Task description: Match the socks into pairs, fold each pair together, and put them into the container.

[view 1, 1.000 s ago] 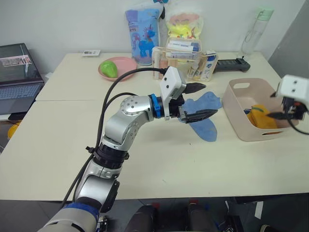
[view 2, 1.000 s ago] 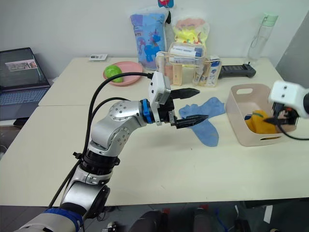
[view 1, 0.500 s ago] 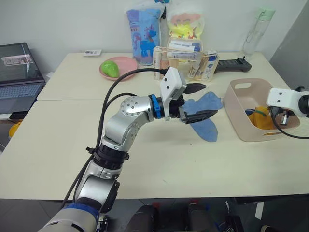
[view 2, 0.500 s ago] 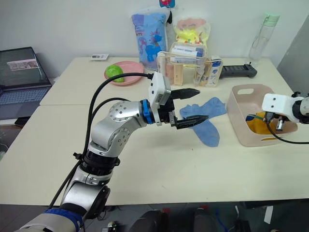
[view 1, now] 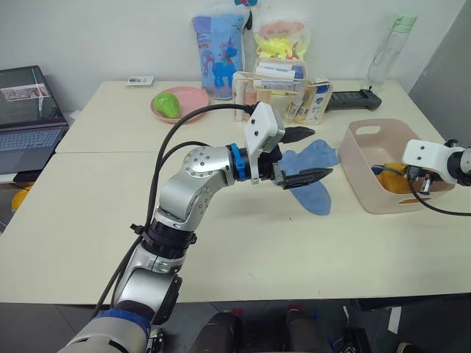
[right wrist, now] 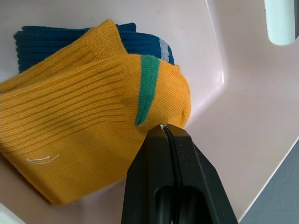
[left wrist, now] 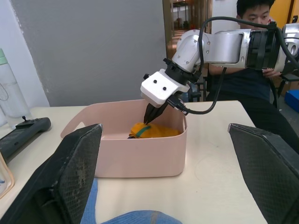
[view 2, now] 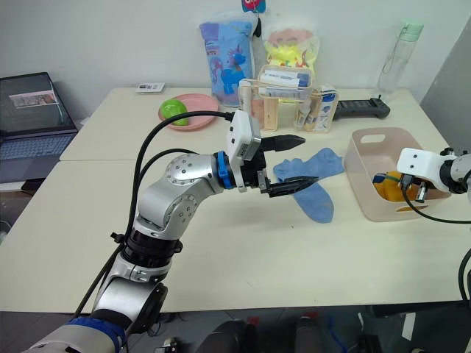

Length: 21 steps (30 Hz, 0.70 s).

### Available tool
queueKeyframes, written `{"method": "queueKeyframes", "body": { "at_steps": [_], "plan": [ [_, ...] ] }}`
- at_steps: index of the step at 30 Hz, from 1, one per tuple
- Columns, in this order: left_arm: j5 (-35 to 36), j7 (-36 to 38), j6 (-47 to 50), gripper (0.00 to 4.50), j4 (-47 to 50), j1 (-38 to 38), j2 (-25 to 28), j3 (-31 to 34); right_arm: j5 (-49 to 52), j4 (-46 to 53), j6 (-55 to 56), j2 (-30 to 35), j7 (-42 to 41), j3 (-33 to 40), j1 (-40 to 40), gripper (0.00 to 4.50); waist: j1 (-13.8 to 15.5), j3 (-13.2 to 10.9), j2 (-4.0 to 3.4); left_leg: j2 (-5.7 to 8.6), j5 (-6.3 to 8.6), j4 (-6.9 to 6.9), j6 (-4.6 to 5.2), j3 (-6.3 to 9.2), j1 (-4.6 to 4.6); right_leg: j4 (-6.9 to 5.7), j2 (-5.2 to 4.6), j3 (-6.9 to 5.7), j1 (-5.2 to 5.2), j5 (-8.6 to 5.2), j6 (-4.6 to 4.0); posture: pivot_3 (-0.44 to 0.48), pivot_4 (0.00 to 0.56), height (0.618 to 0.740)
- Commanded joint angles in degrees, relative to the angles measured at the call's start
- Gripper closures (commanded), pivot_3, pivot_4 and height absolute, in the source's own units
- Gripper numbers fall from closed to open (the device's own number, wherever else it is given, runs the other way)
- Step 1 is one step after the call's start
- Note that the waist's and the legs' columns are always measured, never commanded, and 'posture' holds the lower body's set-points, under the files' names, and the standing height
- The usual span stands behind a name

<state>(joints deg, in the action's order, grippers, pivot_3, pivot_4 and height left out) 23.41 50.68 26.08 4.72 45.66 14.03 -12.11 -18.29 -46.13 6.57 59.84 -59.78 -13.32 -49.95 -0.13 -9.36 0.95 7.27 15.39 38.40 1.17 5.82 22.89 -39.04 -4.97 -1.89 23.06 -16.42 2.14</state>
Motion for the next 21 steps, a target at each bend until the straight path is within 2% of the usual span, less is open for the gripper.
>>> {"method": "queueKeyframes", "body": {
  "at_steps": [1, 13, 21],
  "plan": [
    [-0.37, 0.29, -0.59, 0.0, 1.63, 0.47, 0.3, -0.1, 1.92, 0.44, -1.28, 0.59, -0.33, 2.62, -0.81, 4.47, 0.01, 0.0, 0.0, 0.0, 0.0, 0.0, 0.0, 0.0, 0.01, 0.0, 0.0, -0.01, 0.0, 0.0, 0.0, 0.0, 0.15, 0.74],
    [-0.51, 0.99, -0.82, 0.0, 0.79, 1.06, 0.62, 0.18, -0.14, -5.29, -1.12, -4.06, 0.55, 0.0, -2.04, 4.47, 0.03, 0.0, -0.01, 0.0, 0.0, 0.0, 0.0, 0.0, 0.04, 0.01, 0.0, -0.02, 0.03, 0.0, 0.0, 0.0, 0.15, 0.74],
    [-0.57, 0.49, -0.27, 0.0, 1.99, -0.21, 1.85, 0.58, 0.09, -4.05, -0.35, -1.8, 0.05, 1.64, -5.42, 4.47, 0.02, 0.01, -0.02, 0.01, 0.0, 0.0, 0.0, 0.0, 0.04, 0.01, 0.0, -0.01, 0.04, 0.0, 0.0, 0.0, 0.15, 0.74]
  ]
}}
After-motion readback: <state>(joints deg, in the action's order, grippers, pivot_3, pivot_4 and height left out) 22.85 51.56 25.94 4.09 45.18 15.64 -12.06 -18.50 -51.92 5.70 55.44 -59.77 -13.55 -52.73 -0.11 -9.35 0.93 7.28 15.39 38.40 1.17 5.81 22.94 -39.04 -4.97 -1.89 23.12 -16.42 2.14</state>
